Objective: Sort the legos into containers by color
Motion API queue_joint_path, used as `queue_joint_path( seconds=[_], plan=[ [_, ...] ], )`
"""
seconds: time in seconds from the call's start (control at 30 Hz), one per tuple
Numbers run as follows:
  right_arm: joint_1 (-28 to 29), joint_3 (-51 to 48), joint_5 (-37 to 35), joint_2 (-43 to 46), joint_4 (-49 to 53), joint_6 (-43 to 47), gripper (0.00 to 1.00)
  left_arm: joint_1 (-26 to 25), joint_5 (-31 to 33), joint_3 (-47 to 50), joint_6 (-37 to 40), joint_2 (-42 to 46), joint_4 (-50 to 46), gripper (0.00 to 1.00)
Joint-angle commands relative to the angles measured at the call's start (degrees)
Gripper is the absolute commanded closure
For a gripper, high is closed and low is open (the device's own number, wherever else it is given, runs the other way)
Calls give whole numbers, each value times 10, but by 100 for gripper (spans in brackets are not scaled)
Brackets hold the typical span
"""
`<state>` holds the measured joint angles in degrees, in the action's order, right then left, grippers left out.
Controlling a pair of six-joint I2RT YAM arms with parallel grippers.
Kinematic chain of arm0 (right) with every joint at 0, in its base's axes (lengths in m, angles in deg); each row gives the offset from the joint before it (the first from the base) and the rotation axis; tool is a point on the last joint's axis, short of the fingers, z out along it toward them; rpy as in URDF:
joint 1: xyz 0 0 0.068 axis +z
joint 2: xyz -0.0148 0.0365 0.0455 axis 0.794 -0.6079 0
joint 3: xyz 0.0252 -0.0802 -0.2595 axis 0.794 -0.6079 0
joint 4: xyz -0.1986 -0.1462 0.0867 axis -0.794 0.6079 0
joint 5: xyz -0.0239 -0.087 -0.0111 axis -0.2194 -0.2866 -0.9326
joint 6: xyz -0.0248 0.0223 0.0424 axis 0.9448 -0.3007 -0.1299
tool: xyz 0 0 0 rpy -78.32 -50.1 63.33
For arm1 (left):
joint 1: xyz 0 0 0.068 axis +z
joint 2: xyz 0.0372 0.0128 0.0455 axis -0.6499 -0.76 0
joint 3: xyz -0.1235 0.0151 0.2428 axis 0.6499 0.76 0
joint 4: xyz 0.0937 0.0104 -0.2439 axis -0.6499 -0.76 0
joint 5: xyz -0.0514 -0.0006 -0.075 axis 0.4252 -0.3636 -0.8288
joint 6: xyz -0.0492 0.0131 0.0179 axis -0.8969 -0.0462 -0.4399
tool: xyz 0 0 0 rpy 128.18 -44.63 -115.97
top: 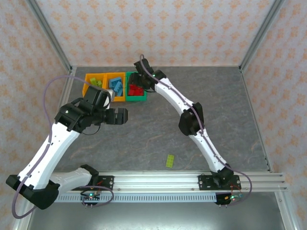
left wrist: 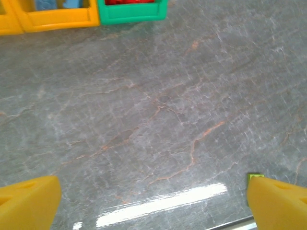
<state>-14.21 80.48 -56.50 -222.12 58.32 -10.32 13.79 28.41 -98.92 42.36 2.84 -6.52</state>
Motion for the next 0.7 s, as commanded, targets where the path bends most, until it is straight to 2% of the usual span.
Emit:
queue_joint_path(
  seconds=[0.0, 0.13, 0.27, 0.4, 0.47, 0.57, 0.67],
  plan=[
    [4, -109, -38, 164, 50, 0, 38, -44, -33, 16, 19, -27, 44, 0],
    [-12, -404, -81, 369, -26, -39, 33, -147, -33, 10, 55, -97, 69, 0],
    [-61, -598, -125, 524, -4, -102, 23, -254, -4, -16, 84, -201, 66, 0],
    [-100, -721, -165, 639, 30, -141, 12, -302, -55, -27, 81, -306, 91, 0],
    [-112, -766, -180, 688, 37, -153, 7, -324, -57, -44, 88, -362, 89, 0],
    [-118, -807, -197, 736, 45, -158, 5, -354, -60, -61, 92, -417, 95, 0],
    [-118, -828, -209, 772, 59, -161, 5, -361, -96, -47, 86, -435, 129, 0]
  ],
)
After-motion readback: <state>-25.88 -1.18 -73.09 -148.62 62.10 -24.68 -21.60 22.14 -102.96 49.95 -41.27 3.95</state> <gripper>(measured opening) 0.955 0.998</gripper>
